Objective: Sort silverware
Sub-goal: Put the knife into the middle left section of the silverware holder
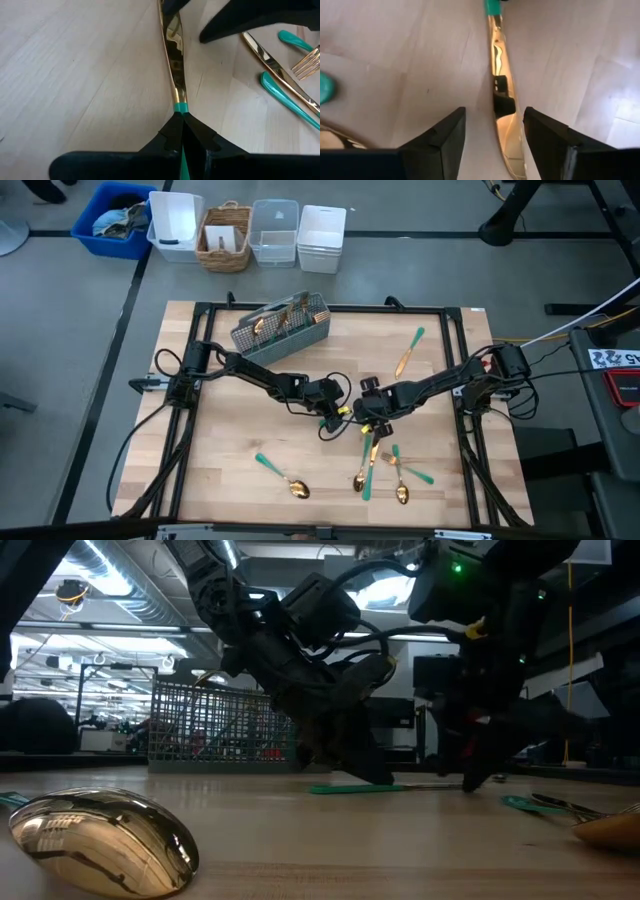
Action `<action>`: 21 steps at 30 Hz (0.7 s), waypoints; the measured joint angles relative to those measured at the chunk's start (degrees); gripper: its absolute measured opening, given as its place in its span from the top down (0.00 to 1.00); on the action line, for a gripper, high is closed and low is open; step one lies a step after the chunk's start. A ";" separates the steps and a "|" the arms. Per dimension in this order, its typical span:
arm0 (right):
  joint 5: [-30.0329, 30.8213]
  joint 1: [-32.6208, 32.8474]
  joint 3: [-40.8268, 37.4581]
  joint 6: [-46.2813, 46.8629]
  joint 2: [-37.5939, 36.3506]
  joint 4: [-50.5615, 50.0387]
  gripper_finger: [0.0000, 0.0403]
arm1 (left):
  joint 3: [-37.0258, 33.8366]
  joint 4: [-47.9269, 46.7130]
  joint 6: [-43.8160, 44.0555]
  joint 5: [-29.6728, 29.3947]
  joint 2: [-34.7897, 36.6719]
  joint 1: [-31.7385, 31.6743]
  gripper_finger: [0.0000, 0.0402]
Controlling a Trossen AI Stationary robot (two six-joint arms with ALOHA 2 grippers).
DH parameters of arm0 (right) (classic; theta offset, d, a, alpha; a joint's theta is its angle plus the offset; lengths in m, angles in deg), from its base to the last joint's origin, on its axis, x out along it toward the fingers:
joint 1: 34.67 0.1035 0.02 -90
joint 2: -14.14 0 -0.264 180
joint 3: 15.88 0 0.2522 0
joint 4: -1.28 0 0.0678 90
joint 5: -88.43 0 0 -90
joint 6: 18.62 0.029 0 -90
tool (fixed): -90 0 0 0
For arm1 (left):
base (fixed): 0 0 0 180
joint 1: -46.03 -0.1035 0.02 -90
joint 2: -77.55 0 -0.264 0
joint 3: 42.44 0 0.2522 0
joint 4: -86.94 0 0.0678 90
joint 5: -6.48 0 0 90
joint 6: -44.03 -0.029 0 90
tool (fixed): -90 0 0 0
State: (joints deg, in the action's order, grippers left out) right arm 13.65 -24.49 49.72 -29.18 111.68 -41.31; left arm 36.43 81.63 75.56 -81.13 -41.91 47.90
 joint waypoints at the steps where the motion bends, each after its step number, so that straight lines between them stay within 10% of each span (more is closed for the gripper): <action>1: 0.72 0.00 -0.03 -0.22 0.00 -0.17 0.51 | 0.01 0.00 0.00 0.00 0.00 0.00 1.00; 21: 5.22 -0.09 -0.20 -1.93 0.11 2.79 0.62 | 0.00 0.04 1.32 1.88 0.00 -0.07 1.00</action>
State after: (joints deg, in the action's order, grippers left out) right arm 18.88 -24.58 49.52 -31.11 111.79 -38.53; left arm 36.43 81.67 76.88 -79.25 -41.91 47.84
